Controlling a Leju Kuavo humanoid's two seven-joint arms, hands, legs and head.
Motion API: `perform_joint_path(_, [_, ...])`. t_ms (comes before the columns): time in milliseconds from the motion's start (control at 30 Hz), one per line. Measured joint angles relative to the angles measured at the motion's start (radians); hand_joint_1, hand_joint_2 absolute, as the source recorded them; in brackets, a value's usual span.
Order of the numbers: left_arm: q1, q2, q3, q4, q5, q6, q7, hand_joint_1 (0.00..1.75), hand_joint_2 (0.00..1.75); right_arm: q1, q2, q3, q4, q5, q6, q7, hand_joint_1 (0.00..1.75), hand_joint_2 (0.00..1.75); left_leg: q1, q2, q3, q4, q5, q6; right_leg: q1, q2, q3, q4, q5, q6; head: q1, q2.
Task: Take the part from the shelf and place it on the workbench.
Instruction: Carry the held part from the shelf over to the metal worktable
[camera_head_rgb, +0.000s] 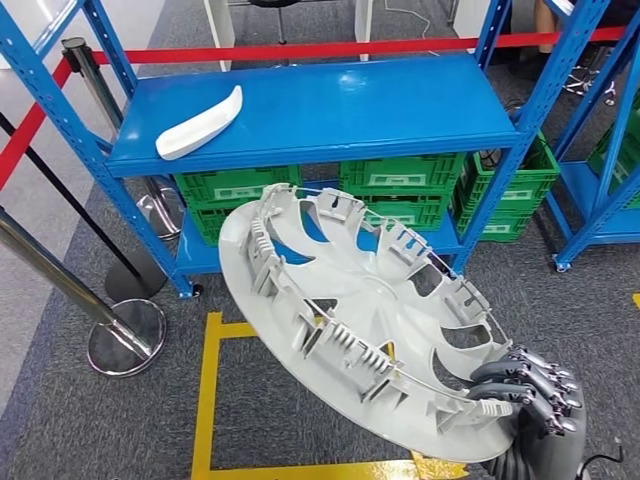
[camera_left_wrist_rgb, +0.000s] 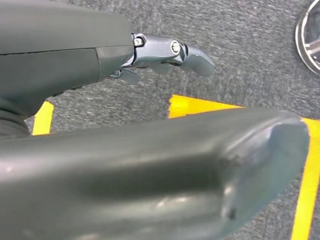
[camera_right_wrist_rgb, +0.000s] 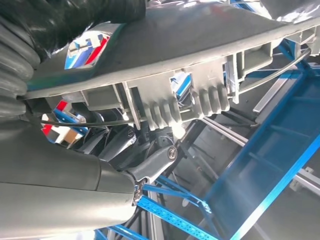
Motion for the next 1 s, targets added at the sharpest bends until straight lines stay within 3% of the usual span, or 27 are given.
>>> perform_joint_path(33, [0.0, 0.0, -0.001, 0.0, 0.0, 0.002, 0.0, 0.0, 0.0, 0.0, 0.0, -0.001, 0.0, 0.0, 0.0, 0.0, 1.75, 1.75, 0.0, 0.0, 0.026, -0.016, 0.024, 0.003, 0.001, 0.0, -0.015, 0.008, 0.005, 0.0, 0.0, 0.0])
perform_joint_path(100, [-0.002, 0.0, -0.002, 0.0, 0.0, 0.004, 0.001, 0.0, 0.0, 0.0, 0.0, -0.002, -0.001, 0.001, 0.0, 0.001, 1.75, 1.75, -0.003, -0.001, 0.117, -0.135, 0.065, 0.015, 0.004, 0.001, -0.04, 0.023, 0.014, 0.002, 0.0, 0.0])
perform_joint_path(167, [-0.004, 0.0, -0.005, 0.0, 0.0, 0.006, 0.002, 0.0, 0.0, -0.002, 0.0, -0.003, -0.002, 0.002, 0.0, 0.002, 1.75, 1.75, -0.008, -0.003, 0.192, -0.258, 0.063, 0.027, 0.006, 0.002, -0.056, 0.032, 0.026, 0.01, 0.001, 0.0])
perform_joint_path(233, [-0.005, -0.001, -0.006, 0.0, 0.001, 0.007, 0.002, 0.0, 0.0, -0.004, 0.0, -0.005, -0.003, 0.002, 0.0, 0.004, 1.75, 1.75, -0.012, -0.003, 0.207, -0.3, 0.057, 0.032, 0.005, 0.001, -0.065, 0.033, 0.042, 0.021, 0.001, 0.0])
perform_joint_path(300, [-0.006, -0.004, -0.007, 0.0, 0.002, 0.007, 0.002, 0.0, 0.0, -0.006, -0.001, -0.007, -0.003, 0.0, 0.0, 0.005, 1.75, 1.75, -0.009, 0.0, 0.193, -0.309, 0.075, 0.043, 0.003, 0.004, -0.078, 0.039, 0.035, 0.032, 0.002, 0.0])
perform_joint_path(367, [-0.008, -0.006, -0.008, 0.0, 0.003, 0.007, 0.002, 0.0, 0.0, -0.007, -0.002, -0.009, -0.003, -0.001, 0.0, 0.006, 1.75, 1.75, -0.004, 0.004, 0.17, -0.316, 0.097, 0.056, 0.002, 0.008, -0.102, 0.097, -0.038, 0.041, 0.005, 0.0])
perform_joint_path(433, [-0.01, -0.007, -0.008, 0.0, 0.003, 0.007, 0.003, 0.0, 0.0, -0.009, -0.003, -0.01, -0.003, -0.003, 0.0, 0.006, 1.75, 1.75, -0.005, 0.006, 0.141, -0.312, 0.117, 0.062, 0.0, 0.01, -0.128, 0.213, -0.128, 0.049, 0.008, 0.0])
perform_joint_path(467, [-0.01, -0.008, -0.008, 0.0, 0.003, 0.007, 0.004, 0.0, 0.0, -0.01, -0.003, -0.01, -0.003, -0.003, 0.0, 0.006, 1.75, 1.75, -0.006, 0.007, 0.125, -0.309, 0.128, 0.062, 0.0, 0.01, -0.132, 0.265, -0.145, 0.053, 0.008, 0.0])
perform_joint_path(500, [-0.01, -0.009, -0.008, 0.0, 0.002, 0.007, 0.004, 0.0, 0.0, -0.01, -0.003, -0.011, -0.003, -0.004, 0.0, 0.006, 1.75, 1.75, -0.005, 0.008, 0.108, -0.305, 0.138, 0.06, -0.001, 0.01, -0.125, 0.294, -0.136, 0.056, 0.007, 0.0])
perform_joint_path(533, [-0.01, -0.01, -0.008, 0.0, 0.002, 0.007, 0.006, 0.0, 0.0, -0.01, -0.003, -0.011, -0.003, -0.004, 0.0, 0.005, 1.75, 1.75, -0.005, 0.009, 0.09, -0.3, 0.148, 0.057, -0.001, 0.01, -0.104, 0.293, -0.107, 0.058, 0.008, 0.0])
perform_joint_path(600, [-0.01, -0.01, -0.008, 0.0, 0.002, 0.006, 0.007, 0.0, 0.0, -0.01, -0.003, -0.012, -0.003, -0.004, 0.0, 0.004, 1.75, 1.75, -0.003, 0.009, 0.06, -0.288, 0.166, 0.049, -0.005, 0.01, -0.021, 0.2, -0.051, 0.061, 0.008, 0.0])
perform_joint_path(667, [-0.011, -0.01, -0.008, 0.0, 0.002, 0.005, 0.008, 0.0, 0.0, -0.012, -0.003, -0.012, -0.004, -0.004, 0.0, 0.003, 1.75, 1.75, -0.005, 0.008, 0.038, -0.274, 0.183, 0.038, -0.005, 0.011, 0.076, 0.059, -0.06, 0.056, 0.009, 0.0])
perform_joint_path(700, [-0.012, -0.01, -0.009, 0.0, 0.002, 0.004, 0.008, 0.0, 0.0, -0.013, -0.003, -0.013, -0.005, -0.005, 0.0, 0.002, 1.75, 1.75, -0.006, 0.008, 0.03, -0.27, 0.193, 0.034, -0.003, 0.012, 0.1, 0.014, -0.074, 0.05, 0.009, 0.0])
perform_joint_path(767, [-0.011, -0.009, -0.009, 0.0, 0.002, 0.004, 0.008, 0.0, 0.0, -0.013, -0.004, -0.014, -0.006, -0.006, 0.0, 0.001, 1.75, 1.75, -0.005, 0.007, 0.02, -0.272, 0.216, 0.024, 0.001, 0.012, 0.095, -0.007, -0.077, 0.033, 0.01, 0.0])
perform_joint_path(800, [-0.011, -0.008, -0.009, 0.0, 0.003, 0.003, 0.008, 0.0, 0.0, -0.014, -0.004, -0.015, -0.006, -0.007, 0.0, 0.001, 1.75, 1.75, -0.004, 0.004, 0.015, -0.271, 0.216, 0.018, 0.0, 0.01, 0.083, -0.005, -0.068, 0.026, 0.01, 0.0])
perform_joint_path(833, [-0.01, -0.006, -0.009, 0.0, 0.004, 0.003, 0.008, 0.0, 0.0, -0.014, -0.005, -0.016, -0.006, -0.007, 0.0, 0.001, 1.75, 1.75, -0.003, 0.001, 0.009, -0.258, 0.195, 0.012, -0.001, 0.008, 0.072, -0.004, -0.058, 0.019, 0.008, 0.0])
perform_joint_path(867, [-0.009, -0.005, -0.009, 0.001, 0.004, 0.003, 0.008, 0.0, 0.0, -0.016, -0.005, -0.016, -0.006, -0.007, 0.0, 0.0, 1.75, 1.75, -0.002, -0.002, 0.0, -0.226, 0.151, 0.006, -0.003, 0.005, 0.059, -0.003, -0.046, 0.011, 0.005, 0.0])
perform_joint_path(933, [-0.01, -0.006, -0.009, 0.002, 0.006, 0.003, 0.008, 0.0, 0.0, -0.017, -0.005, -0.017, -0.006, -0.006, 0.0, 0.0, 1.75, 1.75, 0.001, -0.004, -0.017, -0.11, 0.037, -0.003, -0.002, 0.002, 0.031, 0.001, -0.023, 0.002, -0.001, 0.0])
perform_joint_path(967, [-0.012, -0.006, -0.01, 0.003, 0.006, 0.003, 0.007, 0.0, 0.0, -0.018, -0.005, -0.018, -0.006, -0.004, 0.0, 0.0, 1.75, 1.75, 0.002, -0.004, -0.019, -0.047, 0.003, -0.004, 0.0, 0.0, 0.016, 0.005, -0.012, -0.001, -0.003, 0.0])
perform_joint_path(1000, [-0.014, -0.006, -0.01, 0.003, 0.006, 0.003, 0.007, 0.0, 0.0, -0.019, -0.005, -0.018, -0.006, -0.002, 0.0, 0.0, 1.75, 1.75, 0.003, -0.004, -0.015, -0.004, -0.002, -0.004, 0.002, -0.001, 0.0, 0.01, 0.0, -0.002, -0.003, 0.0])
